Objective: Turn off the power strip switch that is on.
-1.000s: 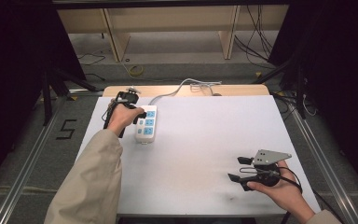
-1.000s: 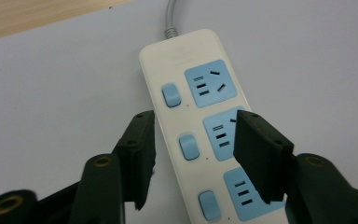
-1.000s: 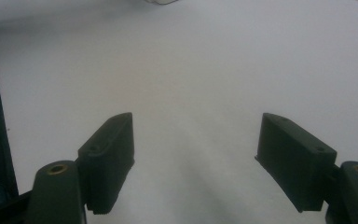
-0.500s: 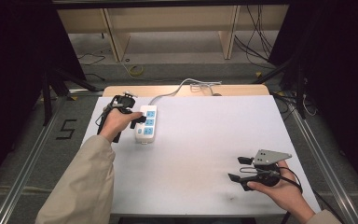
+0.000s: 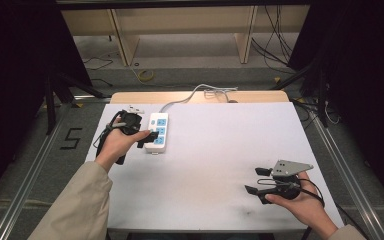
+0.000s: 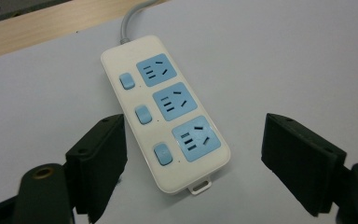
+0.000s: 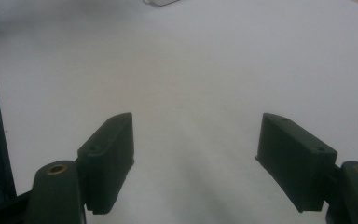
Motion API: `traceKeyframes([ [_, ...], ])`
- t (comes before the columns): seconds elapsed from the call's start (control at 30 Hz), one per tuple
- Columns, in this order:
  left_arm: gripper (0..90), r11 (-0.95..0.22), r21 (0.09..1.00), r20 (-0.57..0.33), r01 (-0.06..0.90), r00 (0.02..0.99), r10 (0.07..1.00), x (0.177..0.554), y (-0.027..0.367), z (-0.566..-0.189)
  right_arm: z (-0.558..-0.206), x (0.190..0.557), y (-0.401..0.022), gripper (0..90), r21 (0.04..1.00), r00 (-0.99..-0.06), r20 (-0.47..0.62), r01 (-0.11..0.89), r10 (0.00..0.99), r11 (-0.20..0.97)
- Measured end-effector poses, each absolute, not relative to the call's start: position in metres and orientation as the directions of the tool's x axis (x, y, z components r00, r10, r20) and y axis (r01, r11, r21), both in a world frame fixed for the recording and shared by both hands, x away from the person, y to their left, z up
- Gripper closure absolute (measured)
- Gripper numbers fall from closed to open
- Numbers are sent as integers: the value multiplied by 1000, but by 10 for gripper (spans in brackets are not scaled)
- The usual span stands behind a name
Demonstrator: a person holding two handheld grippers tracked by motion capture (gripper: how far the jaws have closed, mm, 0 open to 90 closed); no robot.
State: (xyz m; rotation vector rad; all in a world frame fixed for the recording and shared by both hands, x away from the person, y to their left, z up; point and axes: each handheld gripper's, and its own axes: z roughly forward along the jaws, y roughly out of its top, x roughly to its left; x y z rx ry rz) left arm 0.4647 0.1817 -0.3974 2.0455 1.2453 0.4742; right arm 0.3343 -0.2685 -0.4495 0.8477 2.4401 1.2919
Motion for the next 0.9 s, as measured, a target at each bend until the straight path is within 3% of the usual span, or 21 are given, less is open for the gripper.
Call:
traceKeyframes([
  [0.9, 212, -369, 796, 32, 480, 575, 817, 376, 178, -423, -450, 335, -269, 272, 817, -795, 49, 380, 605, 434],
])
